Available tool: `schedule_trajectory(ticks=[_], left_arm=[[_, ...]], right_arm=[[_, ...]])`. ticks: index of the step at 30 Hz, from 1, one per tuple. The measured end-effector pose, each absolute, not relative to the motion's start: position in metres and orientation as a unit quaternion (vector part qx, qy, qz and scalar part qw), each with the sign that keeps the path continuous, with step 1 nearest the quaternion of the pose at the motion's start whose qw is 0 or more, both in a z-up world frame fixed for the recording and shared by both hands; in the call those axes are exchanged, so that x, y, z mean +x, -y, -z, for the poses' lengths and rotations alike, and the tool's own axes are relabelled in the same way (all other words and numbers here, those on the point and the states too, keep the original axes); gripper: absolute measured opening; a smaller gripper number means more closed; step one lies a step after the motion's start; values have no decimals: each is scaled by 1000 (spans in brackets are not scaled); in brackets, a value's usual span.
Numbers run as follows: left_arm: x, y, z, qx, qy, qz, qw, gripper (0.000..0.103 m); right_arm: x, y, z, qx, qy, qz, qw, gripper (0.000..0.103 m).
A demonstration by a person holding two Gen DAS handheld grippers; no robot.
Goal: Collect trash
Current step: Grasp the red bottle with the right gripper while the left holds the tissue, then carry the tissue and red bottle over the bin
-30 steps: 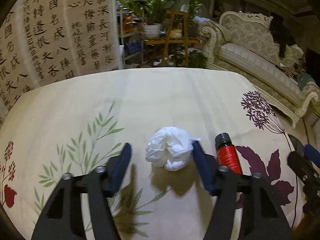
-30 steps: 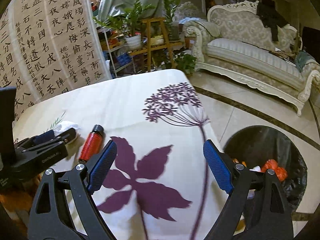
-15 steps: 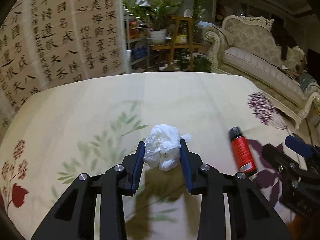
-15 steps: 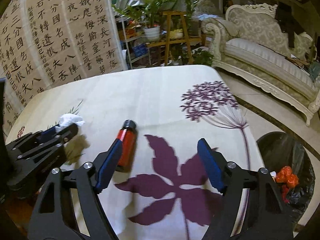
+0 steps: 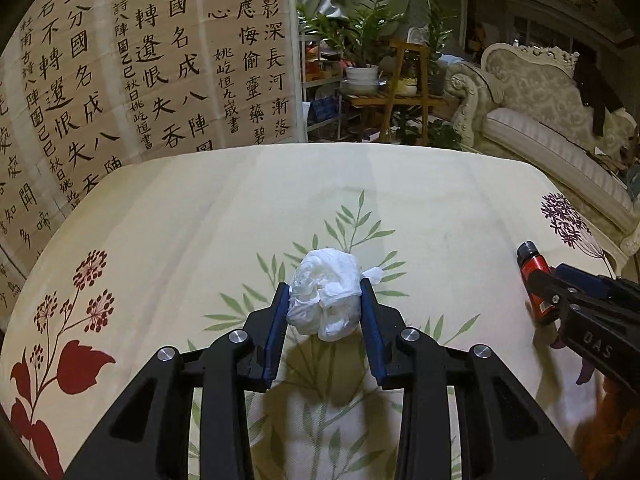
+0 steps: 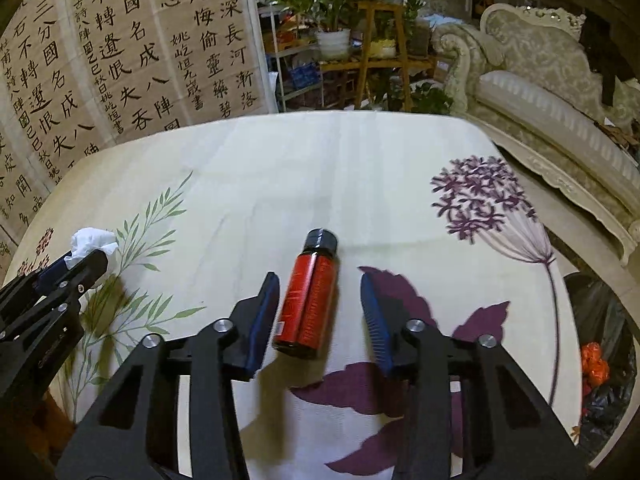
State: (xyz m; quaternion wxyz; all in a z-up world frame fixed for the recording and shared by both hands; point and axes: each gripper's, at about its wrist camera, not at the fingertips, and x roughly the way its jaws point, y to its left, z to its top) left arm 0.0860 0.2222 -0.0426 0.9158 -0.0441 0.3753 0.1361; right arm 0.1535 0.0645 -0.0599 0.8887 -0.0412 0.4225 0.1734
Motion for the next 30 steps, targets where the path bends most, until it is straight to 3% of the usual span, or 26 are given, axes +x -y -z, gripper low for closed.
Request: schedule_trajectory(ticks=[2, 3, 16, 30], left_arm=[[84, -223, 42, -48, -374, -137, 916, 35], [84, -224, 42, -48, -373, -137, 916, 35], [67, -209, 43, -57, -370, -127, 918, 35], [46, -141, 34, -46, -361, -75, 928, 35]], right_arm=[[153, -68, 62, -46, -427, -176, 886, 24], [152, -69, 64, -47, -431, -176, 884, 23], [129, -54, 59, -42, -415, -179, 891, 23], [81, 27, 47, -9, -388, -136, 911, 23]])
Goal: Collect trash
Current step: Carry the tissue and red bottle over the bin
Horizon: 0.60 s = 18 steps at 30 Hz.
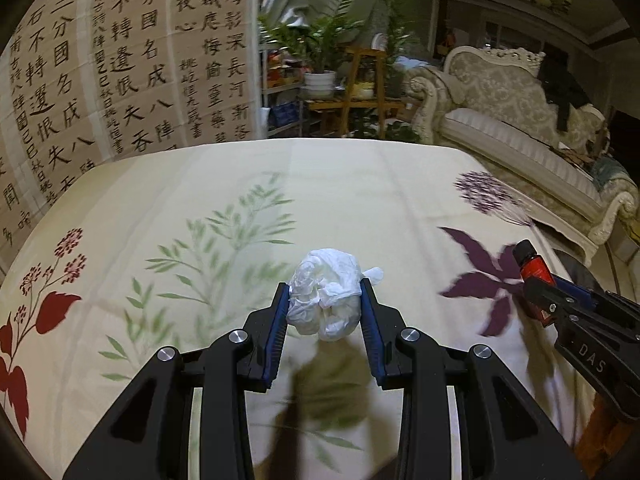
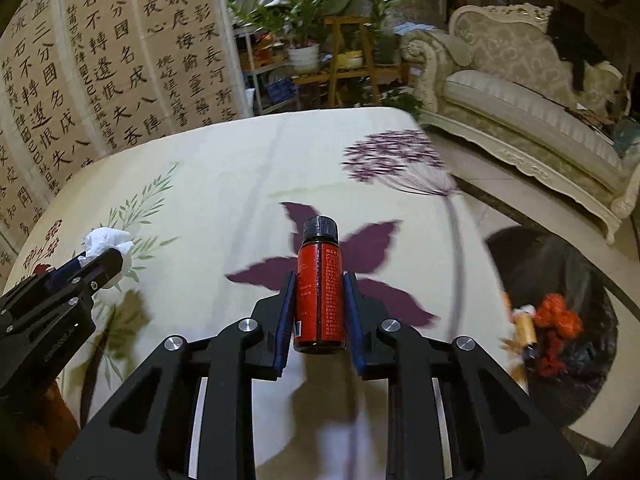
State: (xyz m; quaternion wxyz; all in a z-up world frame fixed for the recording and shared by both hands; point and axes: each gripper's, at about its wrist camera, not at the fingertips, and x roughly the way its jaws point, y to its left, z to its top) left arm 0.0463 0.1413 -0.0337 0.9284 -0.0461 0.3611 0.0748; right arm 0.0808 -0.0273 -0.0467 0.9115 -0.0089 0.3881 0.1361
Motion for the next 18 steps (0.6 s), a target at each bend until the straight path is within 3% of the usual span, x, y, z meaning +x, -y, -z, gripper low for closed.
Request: schedule_trajectory(ticks=[18], left_arm=[[42, -12, 19, -9, -339, 37, 940, 35]], right_arm=[[39, 162, 31, 37, -346, -20, 937, 23]])
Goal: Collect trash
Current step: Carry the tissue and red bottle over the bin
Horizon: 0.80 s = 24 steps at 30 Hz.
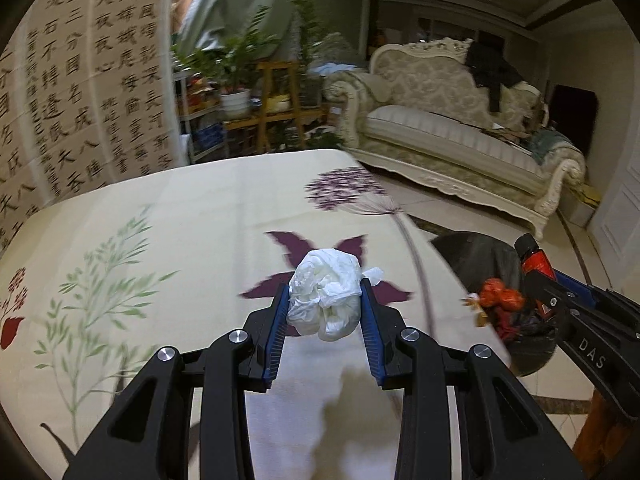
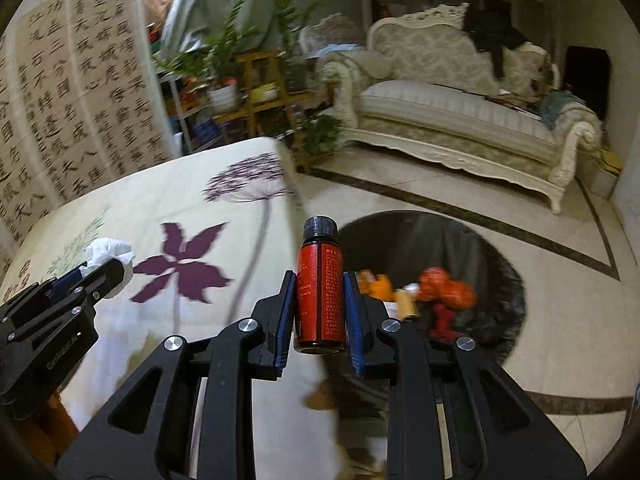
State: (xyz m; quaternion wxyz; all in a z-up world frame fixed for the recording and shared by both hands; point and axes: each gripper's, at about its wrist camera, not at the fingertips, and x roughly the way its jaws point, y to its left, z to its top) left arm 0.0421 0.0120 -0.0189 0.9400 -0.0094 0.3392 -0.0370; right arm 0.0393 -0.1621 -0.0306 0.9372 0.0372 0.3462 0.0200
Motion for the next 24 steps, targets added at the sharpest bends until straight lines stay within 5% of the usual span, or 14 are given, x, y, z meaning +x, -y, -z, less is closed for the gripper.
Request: schedule_trajectory(ticks=[24], left_arm=[[90, 100, 31, 41, -347, 114, 930, 35]], right_arm=[[60, 250, 44, 79, -338, 56, 936, 23]])
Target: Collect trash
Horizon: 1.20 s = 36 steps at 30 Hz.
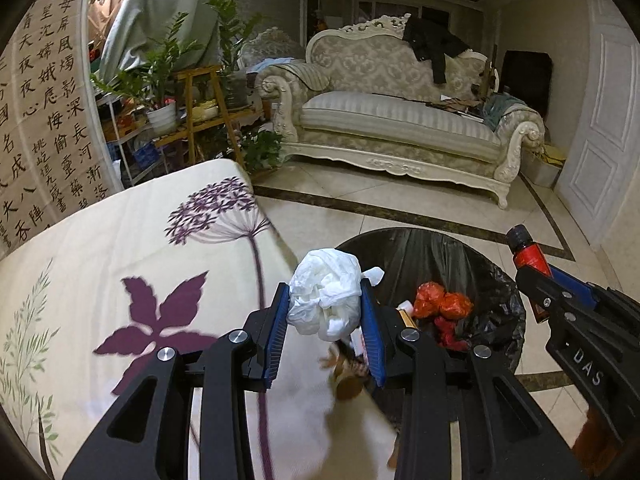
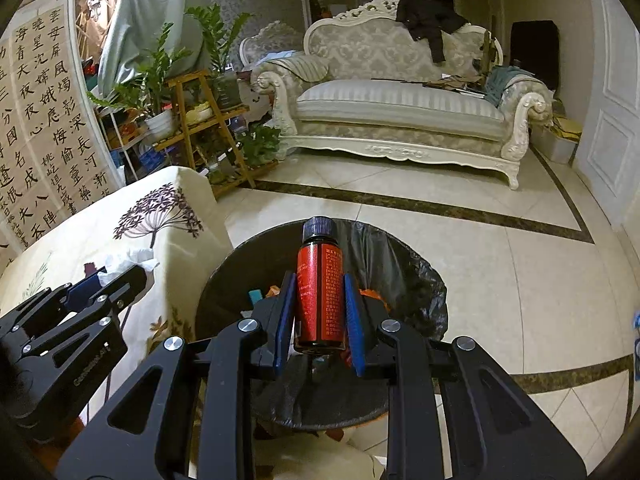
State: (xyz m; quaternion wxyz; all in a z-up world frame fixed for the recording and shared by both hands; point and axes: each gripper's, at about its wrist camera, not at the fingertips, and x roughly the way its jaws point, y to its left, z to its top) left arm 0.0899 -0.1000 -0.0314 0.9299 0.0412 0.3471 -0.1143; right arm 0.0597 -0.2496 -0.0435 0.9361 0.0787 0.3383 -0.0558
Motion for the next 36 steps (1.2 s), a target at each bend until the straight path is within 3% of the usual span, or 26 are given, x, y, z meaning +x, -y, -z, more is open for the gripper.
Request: schedule_trajectory(ticks=[21, 24, 26, 31, 33, 36], left_arm=[[134, 133, 47, 72, -373, 105, 919, 37], [136, 135, 49, 73, -380, 107, 916, 47], [135, 134, 49, 71, -378, 106, 917, 58], [134, 134, 47, 67, -374, 105, 919, 73], [134, 133, 46, 66, -371, 104, 920, 76], [132, 133, 45, 67, -367, 103, 922, 78]], right_arm=[[102, 271, 70, 98, -359, 71, 926, 24], [102, 274, 69, 105, -356, 74, 925, 26], [102, 276, 68, 109, -354, 78, 926, 35], [99, 280, 65, 112, -350, 83, 926, 37], [98, 280, 65, 112, -349, 85, 927, 38], [96, 281, 63, 112, -345, 91, 927, 48]])
